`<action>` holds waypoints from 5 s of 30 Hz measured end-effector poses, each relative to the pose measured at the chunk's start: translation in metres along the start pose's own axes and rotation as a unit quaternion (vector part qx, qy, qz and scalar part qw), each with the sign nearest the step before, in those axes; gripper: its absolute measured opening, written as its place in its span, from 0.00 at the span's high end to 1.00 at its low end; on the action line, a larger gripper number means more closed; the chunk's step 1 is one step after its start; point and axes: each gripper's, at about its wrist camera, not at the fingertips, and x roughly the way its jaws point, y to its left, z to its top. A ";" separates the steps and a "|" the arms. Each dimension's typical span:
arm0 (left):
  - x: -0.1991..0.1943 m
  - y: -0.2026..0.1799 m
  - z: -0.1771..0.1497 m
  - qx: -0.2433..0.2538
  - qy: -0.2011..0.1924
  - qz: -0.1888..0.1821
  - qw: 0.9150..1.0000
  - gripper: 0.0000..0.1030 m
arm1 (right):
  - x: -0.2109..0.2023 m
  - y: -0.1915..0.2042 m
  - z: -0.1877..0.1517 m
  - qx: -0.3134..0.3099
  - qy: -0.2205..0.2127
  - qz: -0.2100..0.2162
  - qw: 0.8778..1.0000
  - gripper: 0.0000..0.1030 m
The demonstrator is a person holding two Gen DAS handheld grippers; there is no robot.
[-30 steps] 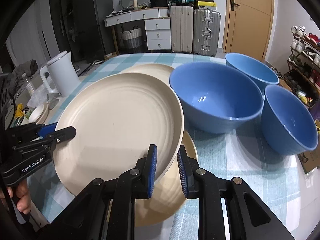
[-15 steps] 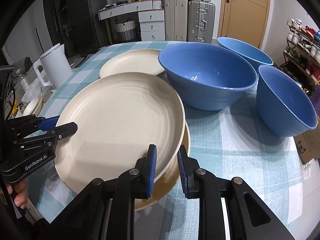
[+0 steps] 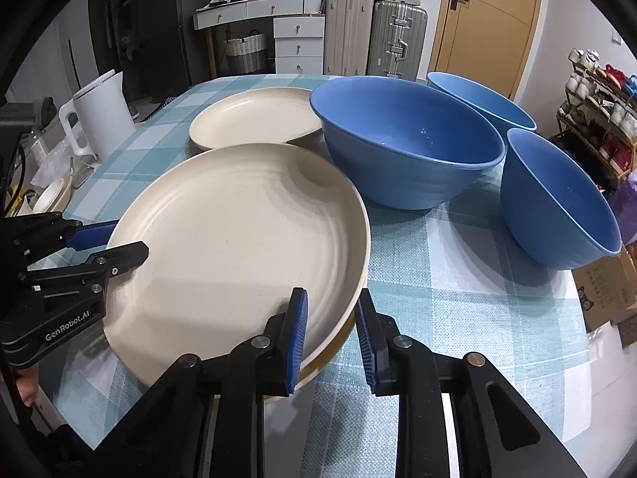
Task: Organize plates and bowls
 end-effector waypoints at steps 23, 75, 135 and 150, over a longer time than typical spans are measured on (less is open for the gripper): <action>-0.018 0.033 0.006 -0.080 -0.032 -0.063 0.994 0.25 | -0.020 -0.001 0.009 -0.005 -0.030 0.033 0.999 0.36; 0.105 0.141 0.106 -0.270 0.006 0.028 0.962 0.11 | -0.010 -0.009 0.208 -0.065 -0.084 0.096 0.990 0.01; 0.100 0.140 0.100 -0.274 -0.002 -0.028 0.961 0.89 | 0.163 -0.001 0.261 -0.078 0.108 0.083 0.988 0.88; 0.066 0.145 0.097 -0.278 -0.034 -0.022 0.960 0.89 | 0.130 -0.004 0.264 -0.066 0.053 0.117 0.990 0.87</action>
